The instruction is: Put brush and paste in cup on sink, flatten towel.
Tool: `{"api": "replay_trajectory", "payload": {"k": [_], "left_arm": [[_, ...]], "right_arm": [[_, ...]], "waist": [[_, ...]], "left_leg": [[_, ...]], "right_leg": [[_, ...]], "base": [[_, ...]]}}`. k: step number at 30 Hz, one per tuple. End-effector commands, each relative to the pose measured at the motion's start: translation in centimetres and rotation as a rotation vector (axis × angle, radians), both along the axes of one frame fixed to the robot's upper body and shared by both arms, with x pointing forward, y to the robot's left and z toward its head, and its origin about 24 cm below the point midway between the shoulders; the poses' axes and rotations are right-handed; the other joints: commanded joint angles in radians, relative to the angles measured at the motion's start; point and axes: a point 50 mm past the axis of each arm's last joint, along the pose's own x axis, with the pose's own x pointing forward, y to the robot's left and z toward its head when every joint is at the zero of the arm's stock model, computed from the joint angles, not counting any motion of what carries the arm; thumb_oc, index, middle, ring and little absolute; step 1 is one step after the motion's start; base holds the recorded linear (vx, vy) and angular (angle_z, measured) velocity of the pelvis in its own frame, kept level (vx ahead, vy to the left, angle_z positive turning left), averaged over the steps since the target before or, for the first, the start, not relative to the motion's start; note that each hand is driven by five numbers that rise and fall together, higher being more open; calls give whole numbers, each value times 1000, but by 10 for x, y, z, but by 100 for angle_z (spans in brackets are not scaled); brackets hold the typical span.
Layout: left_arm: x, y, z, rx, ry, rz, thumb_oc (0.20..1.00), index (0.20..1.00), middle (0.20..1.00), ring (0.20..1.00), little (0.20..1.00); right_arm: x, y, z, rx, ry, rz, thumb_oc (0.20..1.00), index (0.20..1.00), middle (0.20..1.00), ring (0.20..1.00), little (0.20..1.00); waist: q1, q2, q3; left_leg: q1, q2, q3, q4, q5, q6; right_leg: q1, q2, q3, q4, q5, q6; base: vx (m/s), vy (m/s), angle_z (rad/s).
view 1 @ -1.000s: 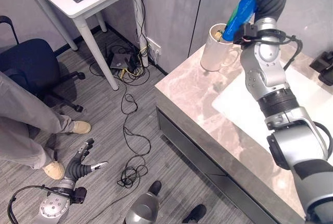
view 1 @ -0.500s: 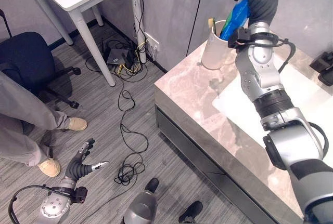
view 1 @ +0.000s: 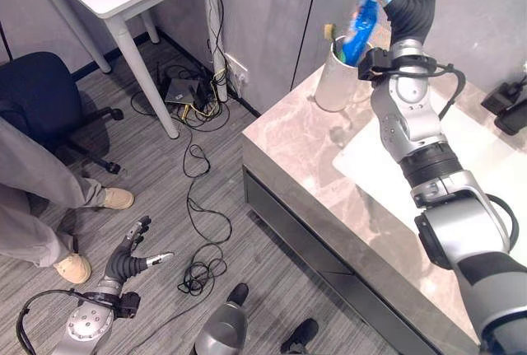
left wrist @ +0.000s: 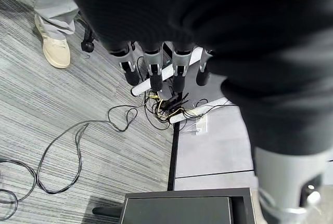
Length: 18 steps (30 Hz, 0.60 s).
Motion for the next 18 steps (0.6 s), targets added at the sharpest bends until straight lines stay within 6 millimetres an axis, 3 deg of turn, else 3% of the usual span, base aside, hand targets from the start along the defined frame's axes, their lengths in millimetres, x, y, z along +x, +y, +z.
{"api": "replay_trajectory", "payload": {"k": [1, 7, 9, 12, 15, 16, 17, 18], "left_arm": [[-3, 1, 5, 54, -11, -40, 1000, 1000, 1000, 1000, 1000], [1, -2, 5, 66, -12, -59, 1000, 1000, 1000, 1000, 1000], [5, -2, 7, 92, -27, -60, 1000, 1000, 1000, 1000, 1000], [7, -2, 11, 92, -51, -57, 1000, 1000, 1000, 1000, 1000], [15, -9, 39, 24, -208, -35, 1000, 1000, 1000, 1000, 1000], [14, -12, 54, -7, -294, -19, 1000, 1000, 1000, 1000, 1000], [14, -12, 54, -6, -292, -22, 1000, 1000, 1000, 1000, 1000], [14, -14, 63, -23, -348, -14, 1000, 1000, 1000, 1000, 1000]], "right_arm": [[-17, 15, 43, -35, -175, 41, 1000, 1000, 1000, 1000, 1000], [-29, 10, 57, -15, -261, 12, 1000, 1000, 1000, 1000, 1000], [-47, 1, 73, -13, -376, -40, 1000, 1000, 1000, 1000, 1000], [-65, -10, 80, -26, -462, -100, 1000, 1000, 1000, 1000, 1000], [-106, -43, 77, -158, -622, -292, 1000, 1000, 1000, 1000, 1000], [-128, -63, 68, -288, -674, -477, 1000, 1000, 1000, 1000, 1000], [-129, -64, 66, -288, -672, -483, 1000, 1000, 1000, 1000, 1000], [-140, -78, 60, -385, -688, -635, 1000, 1000, 1000, 1000, 1000]], "waist": [[19, -35, -18], [13, -30, -25], [-5, -26, -34], [-19, -23, -43], [-72, -3, -61], [-101, 8, -70], [-99, 6, -71], [-122, 12, -78]], "left_leg": [[-56, -34, -10, -37, 77, 27], [-53, -25, -2, -31, 73, 22], [-44, -17, 10, -29, 69, 19], [-44, -16, 15, -28, 73, 20], [-20, -1, 36, -29, 64, 15], [-9, 3, 39, -34, 62, 15], [-12, 1, 38, -35, 69, 16], [-5, 5, 39, -40, 64, 15]], "right_leg": [[174, -79, 49, 38, 113, 102], [176, -73, 53, 35, 96, 99], [179, -70, 58, 33, 82, 96], [176, -71, 63, 33, 76, 94], [184, -67, 77, 37, 43, 88], [186, -64, 80, 40, 28, 86], [184, -66, 79, 40, 31, 85], [186, -64, 82, 42, 19, 85]], "base": [[-17, -12, -6], [-23, -8, -8], [-32, -1, -4], [0, 0, 0], [-8, 30, -8], [-25, 36, -9], [0, 0, 0], [-1, 6, 5]]}}
